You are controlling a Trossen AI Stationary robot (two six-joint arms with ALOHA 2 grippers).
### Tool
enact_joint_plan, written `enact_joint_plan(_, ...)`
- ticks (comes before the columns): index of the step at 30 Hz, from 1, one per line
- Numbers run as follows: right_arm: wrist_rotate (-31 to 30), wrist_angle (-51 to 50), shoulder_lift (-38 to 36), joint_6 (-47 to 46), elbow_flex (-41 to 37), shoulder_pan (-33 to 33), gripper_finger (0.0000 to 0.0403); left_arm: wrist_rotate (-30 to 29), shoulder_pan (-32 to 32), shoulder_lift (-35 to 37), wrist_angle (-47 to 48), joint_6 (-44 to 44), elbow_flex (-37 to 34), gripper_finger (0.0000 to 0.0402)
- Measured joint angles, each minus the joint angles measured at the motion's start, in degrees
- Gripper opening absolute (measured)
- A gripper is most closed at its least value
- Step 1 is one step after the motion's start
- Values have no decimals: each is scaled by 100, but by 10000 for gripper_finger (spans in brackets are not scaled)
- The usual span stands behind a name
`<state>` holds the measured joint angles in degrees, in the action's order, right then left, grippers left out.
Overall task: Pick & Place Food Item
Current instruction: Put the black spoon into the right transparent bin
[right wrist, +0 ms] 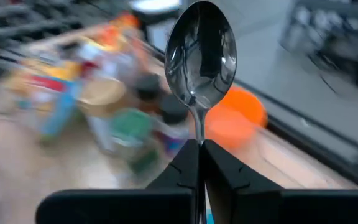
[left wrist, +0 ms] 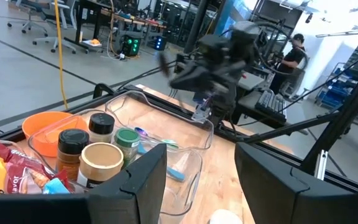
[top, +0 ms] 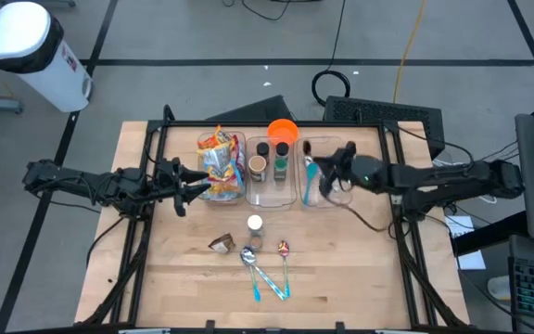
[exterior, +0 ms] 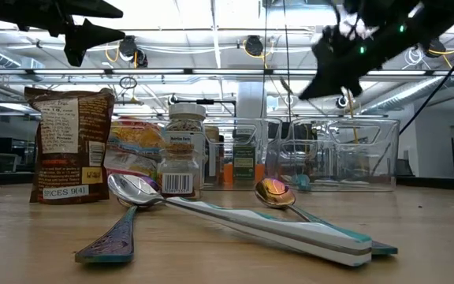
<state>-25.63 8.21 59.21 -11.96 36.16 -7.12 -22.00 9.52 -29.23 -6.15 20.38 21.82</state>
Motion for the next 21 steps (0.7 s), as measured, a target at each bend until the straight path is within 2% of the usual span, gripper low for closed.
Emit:
enact_joint_plan(3,19,-178,98,-372,-162,-487,1,0,1,2,0,-2,0,198)
enact_joint_plan(9,471,456,168,-1096,-848,-1045,2,2,2,0,0,-4,0,198)
enact_joint_plan(18,532,446,168,-1747,-1473,-1205,6,2,1,1,1,-3,0,198)
enact_joint_plan(21,788,518,168,-1875,-1557,-1205,6,2,1,1,0,-3,0,198)
